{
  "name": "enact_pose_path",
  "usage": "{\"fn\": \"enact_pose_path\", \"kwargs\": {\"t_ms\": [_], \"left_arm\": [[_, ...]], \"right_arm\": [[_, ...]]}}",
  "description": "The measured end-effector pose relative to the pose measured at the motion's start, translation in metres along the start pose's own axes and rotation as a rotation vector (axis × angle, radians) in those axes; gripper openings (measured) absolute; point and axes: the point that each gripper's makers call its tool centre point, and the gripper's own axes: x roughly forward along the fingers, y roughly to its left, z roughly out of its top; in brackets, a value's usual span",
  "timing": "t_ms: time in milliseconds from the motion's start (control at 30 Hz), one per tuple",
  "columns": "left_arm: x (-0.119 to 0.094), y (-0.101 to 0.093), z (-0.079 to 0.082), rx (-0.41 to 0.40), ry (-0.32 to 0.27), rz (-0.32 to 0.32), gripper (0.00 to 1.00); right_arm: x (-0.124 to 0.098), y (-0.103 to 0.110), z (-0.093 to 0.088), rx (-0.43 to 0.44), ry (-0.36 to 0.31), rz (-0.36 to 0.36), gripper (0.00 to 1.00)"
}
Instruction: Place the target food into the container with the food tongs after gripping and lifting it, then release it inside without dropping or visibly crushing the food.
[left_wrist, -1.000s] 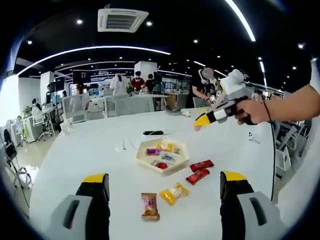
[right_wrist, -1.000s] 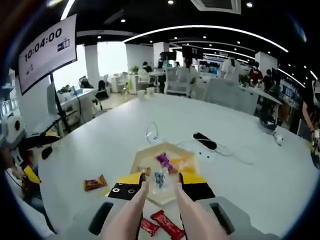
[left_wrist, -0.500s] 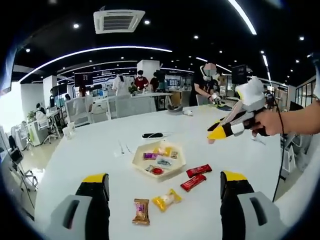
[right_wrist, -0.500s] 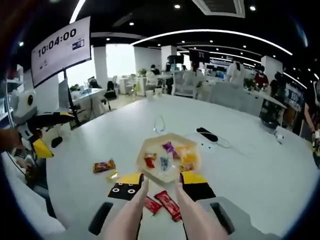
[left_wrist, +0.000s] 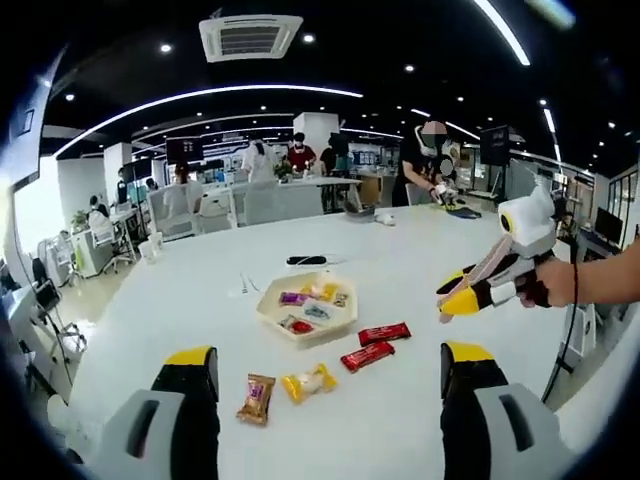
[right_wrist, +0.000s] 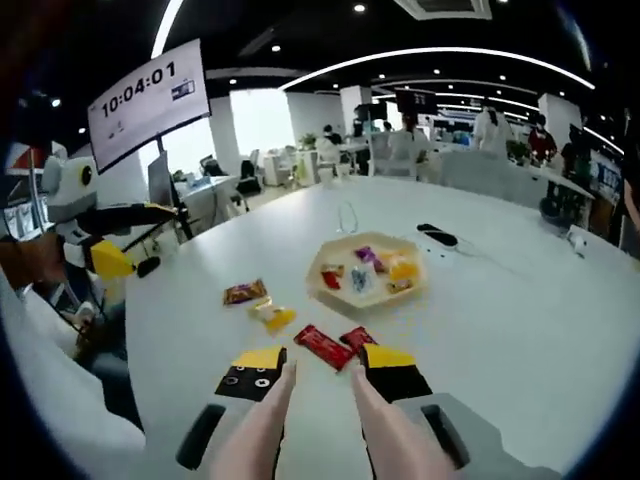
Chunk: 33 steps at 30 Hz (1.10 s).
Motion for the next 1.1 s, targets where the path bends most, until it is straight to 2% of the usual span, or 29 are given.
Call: {"fn": "enact_pose_path", "kwargs": {"t_ms": [67,167,300,333,367,533,567,767,833,900,1000,1033,1100], "left_arm": [[-0.005,-0.001,-0.007,-0.023,0.02,0.026,0.91],[-0.012,-0.007,-0.013,-0.034,0.016,0.023,0.93],[-0.02,0.0,-0.023,-0.06,0.051,0.062,0.91],[-0.024,0.002,-0.02,-0.065,0.023,0.064,0.92],[-0.025,0.002,-0.022,-0.066,0.022,0.064,0.92],[-0.024,0.007,-0.039,-0.075,0.061,0.052,0.92],[-0.023,0.008,-0.042,-0.075,0.066,0.047,0.92],[-0.019,0.013,-0.044,-0.046,0.062,0.008,0.98],[-0.022,0.018,-0.045,0.011,0.084,-0.023,0.99],[-0.024,0.022,-0.043,0.031,0.067,-0.037,1.0],[-0.026,0.035,-0.05,0.036,0.08,-0.053,1.0],[-0.03,0.043,-0.051,0.027,0.067,-0.071,1.0],[-0.032,0.047,-0.052,0.016,0.054,-0.083,0.99]], "right_arm": [[-0.008,0.008,-0.006,0.01,-0.001,0.016,0.29],[-0.016,0.015,-0.009,-0.007,-0.011,0.023,0.29],[-0.022,0.019,-0.018,-0.024,-0.026,0.023,0.29],[-0.023,0.022,-0.022,-0.022,-0.023,0.029,0.29],[-0.024,0.024,-0.025,-0.02,-0.015,0.034,0.29],[-0.027,0.03,-0.032,-0.017,0.003,0.03,0.29],[-0.031,0.034,-0.032,0.009,0.008,0.014,0.29],[-0.023,0.039,-0.025,0.024,0.029,-0.03,0.29],[-0.021,0.044,-0.018,0.041,0.019,-0.043,0.29],[-0.017,0.047,-0.015,0.045,0.014,-0.051,0.29],[-0.007,0.053,-0.012,0.04,0.03,-0.086,0.29],[-0.003,0.058,-0.008,0.046,0.028,-0.098,0.29],[-0.001,0.063,-0.003,0.052,0.016,-0.111,0.29]]}}
